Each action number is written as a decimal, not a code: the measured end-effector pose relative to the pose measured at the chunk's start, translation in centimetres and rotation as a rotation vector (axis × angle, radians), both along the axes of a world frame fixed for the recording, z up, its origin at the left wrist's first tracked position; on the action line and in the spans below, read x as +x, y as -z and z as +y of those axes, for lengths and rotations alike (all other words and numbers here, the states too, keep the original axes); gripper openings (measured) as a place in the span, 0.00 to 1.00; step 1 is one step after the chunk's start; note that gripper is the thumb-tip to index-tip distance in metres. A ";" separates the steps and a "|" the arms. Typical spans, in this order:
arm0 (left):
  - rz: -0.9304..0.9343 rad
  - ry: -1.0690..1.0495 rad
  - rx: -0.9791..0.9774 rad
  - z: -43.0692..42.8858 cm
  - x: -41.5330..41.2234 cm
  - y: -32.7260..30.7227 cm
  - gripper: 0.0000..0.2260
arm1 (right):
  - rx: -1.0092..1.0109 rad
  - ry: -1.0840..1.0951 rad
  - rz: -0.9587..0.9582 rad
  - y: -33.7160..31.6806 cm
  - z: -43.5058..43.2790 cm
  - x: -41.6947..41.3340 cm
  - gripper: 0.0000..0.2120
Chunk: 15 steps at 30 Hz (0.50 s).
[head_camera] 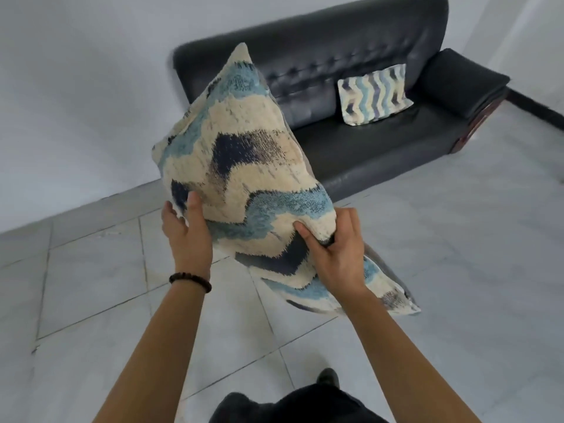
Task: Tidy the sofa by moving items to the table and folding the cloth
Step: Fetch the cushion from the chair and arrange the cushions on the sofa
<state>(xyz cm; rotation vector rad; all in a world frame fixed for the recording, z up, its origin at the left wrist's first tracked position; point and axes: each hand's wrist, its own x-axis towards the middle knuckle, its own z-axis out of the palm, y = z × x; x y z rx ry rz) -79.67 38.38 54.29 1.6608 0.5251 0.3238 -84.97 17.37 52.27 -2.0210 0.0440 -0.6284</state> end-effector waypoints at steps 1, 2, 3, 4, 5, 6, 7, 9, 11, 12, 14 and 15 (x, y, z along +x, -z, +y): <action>-0.066 0.007 0.061 -1.5 1.3 -0.6 0.36 | -0.012 0.003 -0.004 -0.1 -1.2 1.2 0.18; -0.147 0.025 0.151 -2.9 2.7 -1.2 0.37 | -0.028 0.004 -0.009 0.0 -2.3 2.5 0.18; -0.234 0.060 0.272 -4.3 4.0 -1.8 0.38 | -0.047 0.005 -0.013 0.2 -3.4 3.8 0.19; -0.315 0.113 0.420 -5.5 5.4 -2.3 0.39 | -0.063 0.008 -0.015 0.5 -4.3 5.3 0.19; -0.391 0.172 0.585 -6.7 7.0 -2.7 0.39 | -0.081 0.012 -0.017 0.8 -5.2 6.9 0.19; -0.458 0.228 0.757 -7.7 8.8 -2.8 0.38 | -0.107 0.013 -0.019 1.1 -6.1 8.6 0.19; -0.513 0.281 0.928 -8.6 10.7 -2.8 0.37 | -0.139 0.012 -0.023 1.6 -6.9 10.3 0.19; -0.597 0.371 1.186 -10.2 15.1 -2.3 0.34 | -0.195 -0.009 -0.038 2.7 -8.6 13.6 0.20; -0.687 0.439 1.309 -11.6 20.4 -1.2 0.27 | -0.227 -0.021 -0.043 3.5 -10.1 17.4 0.21; -0.743 0.459 1.324 -12.5 23.5 -0.3 0.23 | -0.229 -0.015 -0.022 3.8 -10.9 19.7 0.21; -0.851 0.437 1.280 -14.2 29.7 1.3 0.20 | -0.227 0.001 0.046 3.7 -12.2 24.3 0.21; -0.881 0.408 1.234 -15.0 32.9 1.7 0.20 | -0.241 0.013 0.078 3.2 -12.8 26.8 0.21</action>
